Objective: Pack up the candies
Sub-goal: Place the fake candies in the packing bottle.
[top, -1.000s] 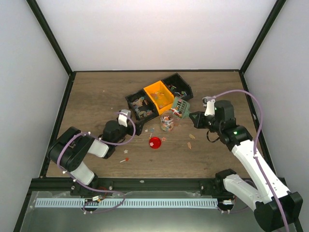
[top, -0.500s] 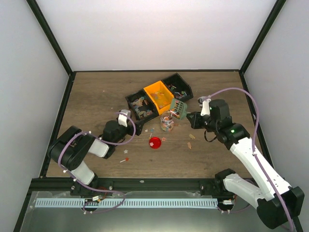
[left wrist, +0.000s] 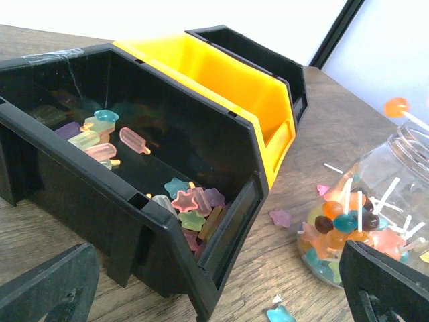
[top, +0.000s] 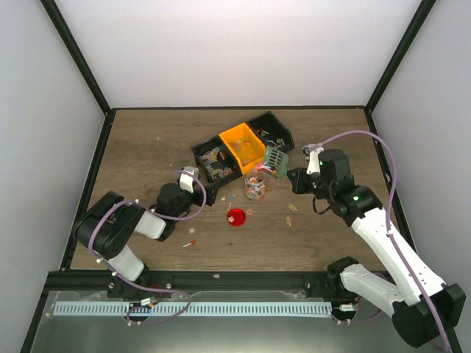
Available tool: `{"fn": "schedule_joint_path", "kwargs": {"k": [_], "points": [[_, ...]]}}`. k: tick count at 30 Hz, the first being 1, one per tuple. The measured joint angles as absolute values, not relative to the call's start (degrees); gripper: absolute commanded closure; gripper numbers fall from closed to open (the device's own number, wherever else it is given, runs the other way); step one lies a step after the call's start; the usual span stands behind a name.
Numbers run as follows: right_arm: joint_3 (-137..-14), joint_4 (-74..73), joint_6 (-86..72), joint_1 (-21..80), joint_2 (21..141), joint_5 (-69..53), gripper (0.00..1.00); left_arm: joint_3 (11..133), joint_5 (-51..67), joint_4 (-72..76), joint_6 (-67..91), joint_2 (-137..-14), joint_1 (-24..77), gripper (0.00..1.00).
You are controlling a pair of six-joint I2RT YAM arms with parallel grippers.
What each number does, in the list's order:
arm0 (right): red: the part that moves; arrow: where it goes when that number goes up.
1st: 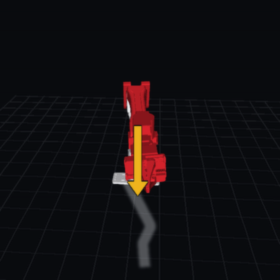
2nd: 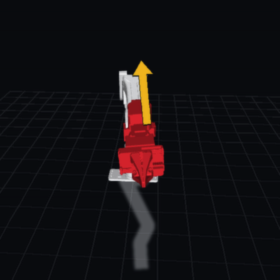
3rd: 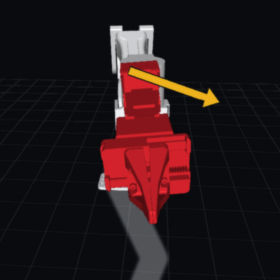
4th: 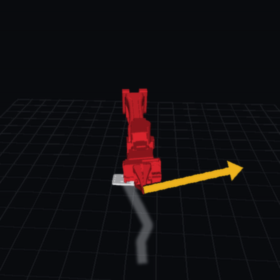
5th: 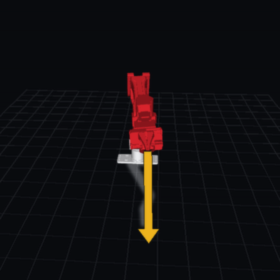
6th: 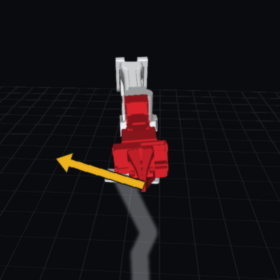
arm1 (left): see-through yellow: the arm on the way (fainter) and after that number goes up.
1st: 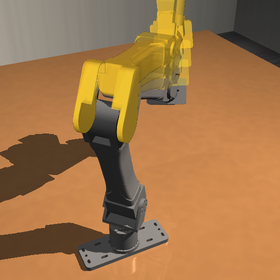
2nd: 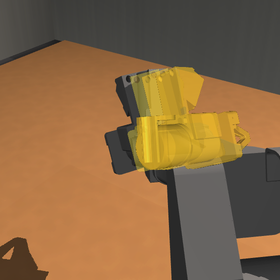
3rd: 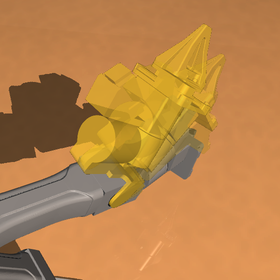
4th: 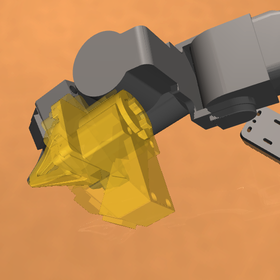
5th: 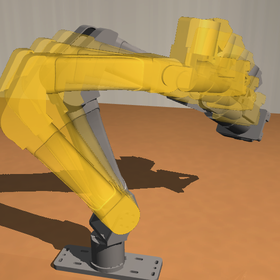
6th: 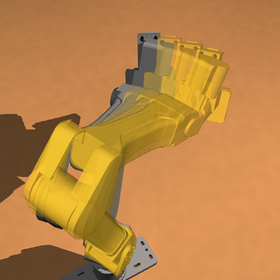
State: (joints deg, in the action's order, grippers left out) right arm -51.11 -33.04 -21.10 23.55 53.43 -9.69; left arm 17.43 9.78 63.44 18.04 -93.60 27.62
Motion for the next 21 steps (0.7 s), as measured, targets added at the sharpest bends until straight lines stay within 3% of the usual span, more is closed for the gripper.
{"fn": "schedule_joint_path", "kwargs": {"k": [21], "points": [[-51.83,-34.35,-20.34,24.51,53.67,-8.64,0.99,17.43,10.66,63.81,18.26,-94.45,27.24,0.0]]}}
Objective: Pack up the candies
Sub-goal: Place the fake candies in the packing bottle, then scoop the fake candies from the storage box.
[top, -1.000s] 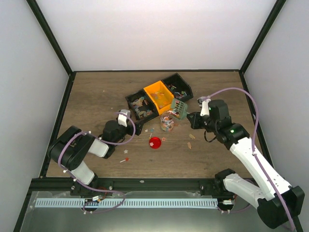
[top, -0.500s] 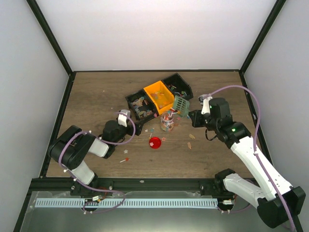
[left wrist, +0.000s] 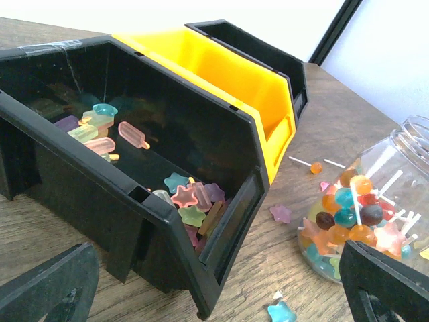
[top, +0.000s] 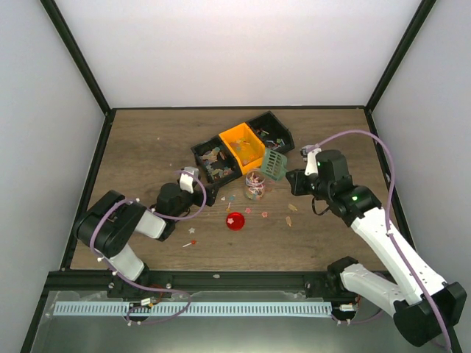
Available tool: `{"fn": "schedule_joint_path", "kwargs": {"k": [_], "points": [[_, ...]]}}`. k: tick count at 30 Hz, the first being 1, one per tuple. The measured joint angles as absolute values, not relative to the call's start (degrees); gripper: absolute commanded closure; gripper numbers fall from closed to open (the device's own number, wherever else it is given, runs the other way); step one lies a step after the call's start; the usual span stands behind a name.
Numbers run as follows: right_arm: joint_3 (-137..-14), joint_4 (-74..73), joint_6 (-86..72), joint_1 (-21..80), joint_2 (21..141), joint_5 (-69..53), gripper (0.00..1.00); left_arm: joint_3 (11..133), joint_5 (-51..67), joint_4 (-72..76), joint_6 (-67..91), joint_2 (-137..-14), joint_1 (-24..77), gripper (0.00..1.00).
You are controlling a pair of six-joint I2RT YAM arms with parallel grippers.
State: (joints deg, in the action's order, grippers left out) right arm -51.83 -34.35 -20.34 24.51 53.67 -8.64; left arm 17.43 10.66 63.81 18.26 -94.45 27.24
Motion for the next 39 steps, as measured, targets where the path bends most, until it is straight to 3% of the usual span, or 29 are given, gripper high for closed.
{"fn": "schedule_joint_path", "kwargs": {"k": [20,30,39], "points": [[-59.35,-31.18,-27.0,22.0,58.65,-7.68,0.99,20.99,11.66,58.98,20.84,-88.77,27.22,0.0],[-63.94,-29.58,-33.67,10.02,72.66,-17.19,0.99,39.03,-0.32,34.5,19.97,-86.21,26.46,0.0],[-70.7,-31.94,-37.52,9.23,83.05,-18.63,0.99,47.72,-10.72,15.22,24.34,-89.78,25.52,0.22]]}}
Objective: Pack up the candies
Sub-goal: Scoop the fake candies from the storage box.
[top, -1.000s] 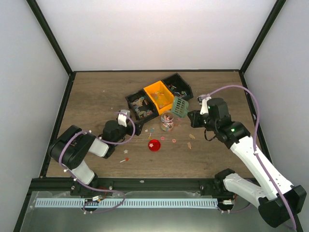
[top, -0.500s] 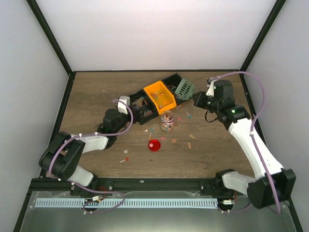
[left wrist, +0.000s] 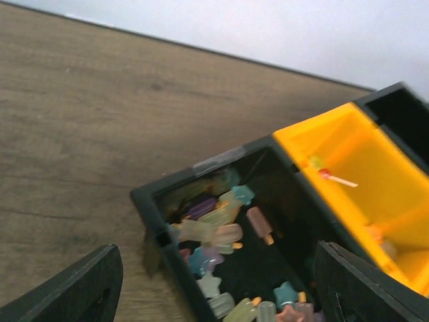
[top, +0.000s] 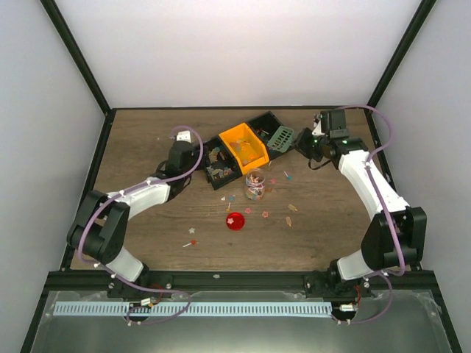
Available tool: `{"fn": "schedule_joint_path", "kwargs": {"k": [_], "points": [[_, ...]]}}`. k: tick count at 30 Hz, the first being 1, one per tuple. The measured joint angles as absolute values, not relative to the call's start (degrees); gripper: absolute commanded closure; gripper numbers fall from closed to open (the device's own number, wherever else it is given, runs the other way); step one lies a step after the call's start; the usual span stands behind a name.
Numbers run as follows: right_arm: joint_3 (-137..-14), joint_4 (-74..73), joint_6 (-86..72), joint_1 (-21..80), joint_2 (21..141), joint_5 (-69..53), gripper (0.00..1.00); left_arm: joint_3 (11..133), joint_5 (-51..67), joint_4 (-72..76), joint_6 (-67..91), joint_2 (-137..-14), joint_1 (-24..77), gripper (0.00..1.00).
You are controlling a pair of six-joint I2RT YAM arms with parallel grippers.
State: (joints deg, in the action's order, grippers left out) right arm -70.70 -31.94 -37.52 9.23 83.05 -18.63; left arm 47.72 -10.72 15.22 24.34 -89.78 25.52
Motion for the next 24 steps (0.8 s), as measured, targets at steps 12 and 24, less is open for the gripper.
{"fn": "schedule_joint_path", "kwargs": {"k": [12,24], "points": [[-75.09,-31.46,-41.67,10.46,84.68,-21.17,0.99,52.84,-15.99,4.23,29.06,-96.12,25.47,0.32],[-82.67,-32.18,-51.09,31.03,84.68,-16.12,0.99,53.95,-6.0,7.7,25.34,-96.27,14.74,0.22]]}}
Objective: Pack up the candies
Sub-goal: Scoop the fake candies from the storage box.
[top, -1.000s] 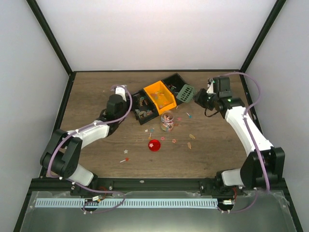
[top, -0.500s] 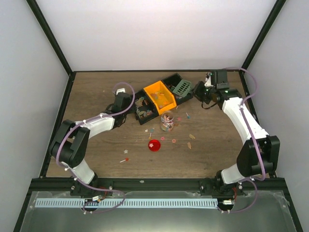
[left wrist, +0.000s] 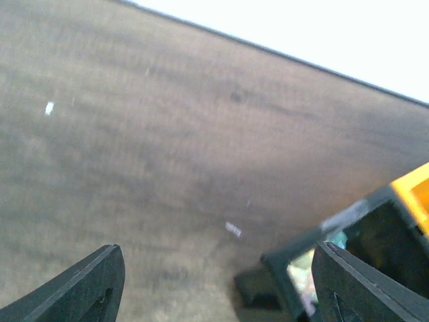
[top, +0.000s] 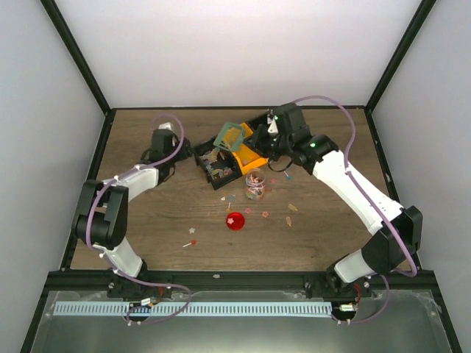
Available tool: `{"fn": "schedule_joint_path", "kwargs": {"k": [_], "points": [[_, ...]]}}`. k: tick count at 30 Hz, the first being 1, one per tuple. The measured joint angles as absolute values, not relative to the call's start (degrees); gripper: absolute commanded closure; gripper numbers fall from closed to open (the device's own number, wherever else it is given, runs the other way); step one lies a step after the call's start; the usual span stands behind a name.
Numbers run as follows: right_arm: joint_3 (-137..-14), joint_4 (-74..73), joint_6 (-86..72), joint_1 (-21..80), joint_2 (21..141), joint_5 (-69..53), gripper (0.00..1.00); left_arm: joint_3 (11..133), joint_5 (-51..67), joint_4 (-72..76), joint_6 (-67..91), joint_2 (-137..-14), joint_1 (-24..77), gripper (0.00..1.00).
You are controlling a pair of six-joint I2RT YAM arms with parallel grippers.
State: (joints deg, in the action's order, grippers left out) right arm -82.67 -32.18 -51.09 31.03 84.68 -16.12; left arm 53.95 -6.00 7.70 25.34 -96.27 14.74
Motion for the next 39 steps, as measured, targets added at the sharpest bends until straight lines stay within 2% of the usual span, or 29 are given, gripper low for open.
{"fn": "schedule_joint_path", "kwargs": {"k": [3,6,9,10,14,19,22,31,32,34,35,39], "points": [[-82.67,-32.93,-54.06,34.09,84.71,-14.61,0.99,57.82,-0.23,8.86,20.91,-97.38,11.66,0.24],[-82.35,-33.23,-56.97,36.21,84.95,-14.04,0.99,62.78,6.15,11.84,16.62,-100.53,9.82,0.3],[-82.28,-33.61,-59.48,37.23,86.41,-13.26,0.99,64.86,12.6,14.72,13.54,-103.77,8.45,0.45],[-82.19,-33.76,-60.12,37.34,86.94,-12.93,0.99,65.21,14.94,15.33,12.27,-104.97,8.16,0.47],[-81.14,-34.44,-62.61,37.36,88.86,-11.22,0.99,68.55,23.35,14.55,8.01,-110.5,7.57,0.42],[-80.95,-34.26,-63.96,37.39,90.0,-10.33,0.99,76.77,32.1,8.51,-0.12,-116.29,7.51,0.43],[-80.95,-34.3,-64.01,37.39,90.5,-9.47,0.99,79.4,35.59,5.54,-4.19,-117.58,7.11,0.49],[-82.15,-34.74,-64.18,37.36,96.12,-7.38,0.99,79.99,42.06,-0.21,-11.29,-118.34,5.56,0.76],[-82.67,-34.98,-64.18,37.36,97.3,-7.44,0.99,80.42,42.46,-0.84,-11.62,-118.63,5.54,0.75],[-83.92,-35.27,-64.12,37.39,99.55,-7.51,0.99,82.08,43.16,-2.83,-13.08,-119.46,5.54,0.63],[-84.53,-35.18,-64.1,37.39,100.14,-7.64,0.99,82.74,43.38,-3.73,-14.0,-119.74,5.54,0.61],[-85.82,-35.2,-64.1,37.39,100.47,-7.62,0.99,84.55,44.31,-8.1,-17.06,-120.03,5.54,0.61]]}}
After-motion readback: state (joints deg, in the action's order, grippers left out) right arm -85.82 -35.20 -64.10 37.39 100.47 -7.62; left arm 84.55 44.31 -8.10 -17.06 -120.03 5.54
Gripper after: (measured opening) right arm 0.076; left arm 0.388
